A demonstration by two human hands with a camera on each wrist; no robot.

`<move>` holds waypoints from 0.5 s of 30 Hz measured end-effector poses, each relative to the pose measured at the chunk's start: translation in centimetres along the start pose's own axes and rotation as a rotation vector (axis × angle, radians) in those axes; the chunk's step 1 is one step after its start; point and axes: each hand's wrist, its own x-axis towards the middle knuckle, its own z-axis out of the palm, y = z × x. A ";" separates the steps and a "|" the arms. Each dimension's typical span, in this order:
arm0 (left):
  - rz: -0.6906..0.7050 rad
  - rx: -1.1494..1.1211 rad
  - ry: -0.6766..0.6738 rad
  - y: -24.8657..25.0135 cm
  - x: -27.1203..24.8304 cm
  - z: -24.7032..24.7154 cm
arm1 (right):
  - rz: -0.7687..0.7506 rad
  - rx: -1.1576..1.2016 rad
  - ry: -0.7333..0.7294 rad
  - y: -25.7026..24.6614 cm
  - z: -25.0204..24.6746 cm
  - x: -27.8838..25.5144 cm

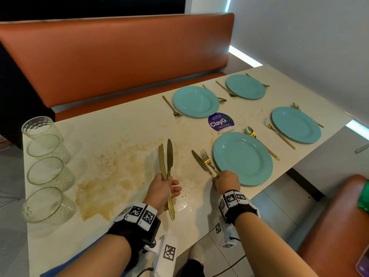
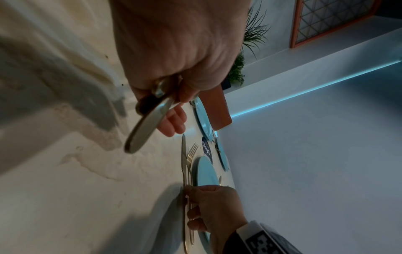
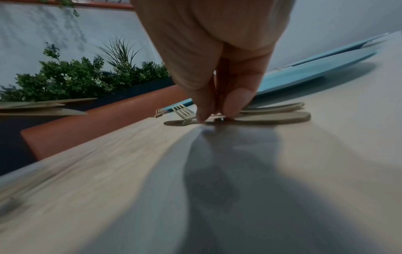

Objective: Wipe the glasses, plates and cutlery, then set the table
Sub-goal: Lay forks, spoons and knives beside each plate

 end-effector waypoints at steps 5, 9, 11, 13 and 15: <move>0.011 0.003 -0.019 0.5 -0.2 0.4 | -0.071 0.132 0.074 -0.5 -2.3 -0.9; 0.005 -0.064 -0.067 1.7 -0.6 1.4 | -0.159 0.373 0.073 -2.2 -6.0 -2.4; 0.002 -0.120 -0.120 2.6 -1.0 2.3 | -0.205 0.456 -0.045 -3.4 -7.3 -3.9; 0.017 -0.133 -0.174 3.6 -1.5 3.4 | -0.248 0.481 -0.175 -4.4 -7.8 -5.1; 0.051 -0.120 -0.221 4.5 -1.9 4.4 | -0.273 0.569 -0.238 -5.0 -8.0 -5.7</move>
